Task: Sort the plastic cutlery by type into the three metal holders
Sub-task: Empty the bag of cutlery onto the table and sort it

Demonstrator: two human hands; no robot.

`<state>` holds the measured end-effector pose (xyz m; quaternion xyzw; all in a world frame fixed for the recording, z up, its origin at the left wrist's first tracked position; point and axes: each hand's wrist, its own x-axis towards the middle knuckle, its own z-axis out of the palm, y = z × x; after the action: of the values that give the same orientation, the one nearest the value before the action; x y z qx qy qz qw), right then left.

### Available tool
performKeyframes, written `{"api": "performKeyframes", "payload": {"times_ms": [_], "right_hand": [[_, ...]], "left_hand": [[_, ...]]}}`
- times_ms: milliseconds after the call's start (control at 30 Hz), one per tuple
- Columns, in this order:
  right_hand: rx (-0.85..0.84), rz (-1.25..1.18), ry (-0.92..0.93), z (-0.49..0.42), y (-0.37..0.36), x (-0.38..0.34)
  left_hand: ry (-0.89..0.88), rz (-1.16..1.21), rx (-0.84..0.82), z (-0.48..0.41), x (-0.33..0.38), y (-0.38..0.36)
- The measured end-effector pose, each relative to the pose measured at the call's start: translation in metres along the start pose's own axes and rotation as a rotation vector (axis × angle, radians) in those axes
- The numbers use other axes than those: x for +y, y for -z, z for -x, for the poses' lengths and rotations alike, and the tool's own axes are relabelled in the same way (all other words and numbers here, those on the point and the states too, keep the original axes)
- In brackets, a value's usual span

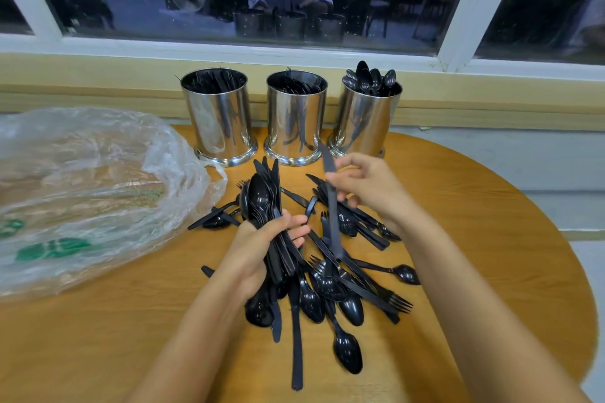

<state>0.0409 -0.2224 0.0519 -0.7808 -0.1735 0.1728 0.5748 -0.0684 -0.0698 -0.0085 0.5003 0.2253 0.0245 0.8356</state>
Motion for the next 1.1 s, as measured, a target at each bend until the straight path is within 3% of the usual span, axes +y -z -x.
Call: {"api": "performKeyframes", "payload": {"times_ms": [133,333,533,667,1100], "right_hand": [[-0.045,0.064,0.019,-0.002,-0.028,0.008],[-0.021,0.108,0.055,-0.001,-0.024,0.025],[-0.036,0.578,-0.117,0.011,-0.004,0.064],[-0.107,0.652,-0.201,0.016,-0.007,0.079],[0.195,0.026,-0.060,-0.017,0.031,0.029]], "left_hand": [[0.004,-0.089,-0.105,0.004,0.000,-0.009],[0.022,-0.163,-0.030,0.002,0.000,-0.001],[0.011,-0.073,0.064,-0.002,-0.002,0.003],[0.012,-0.054,0.075,-0.002,-0.004,0.002],[0.038,-0.049,0.126,-0.002,-0.001,0.010]]}}
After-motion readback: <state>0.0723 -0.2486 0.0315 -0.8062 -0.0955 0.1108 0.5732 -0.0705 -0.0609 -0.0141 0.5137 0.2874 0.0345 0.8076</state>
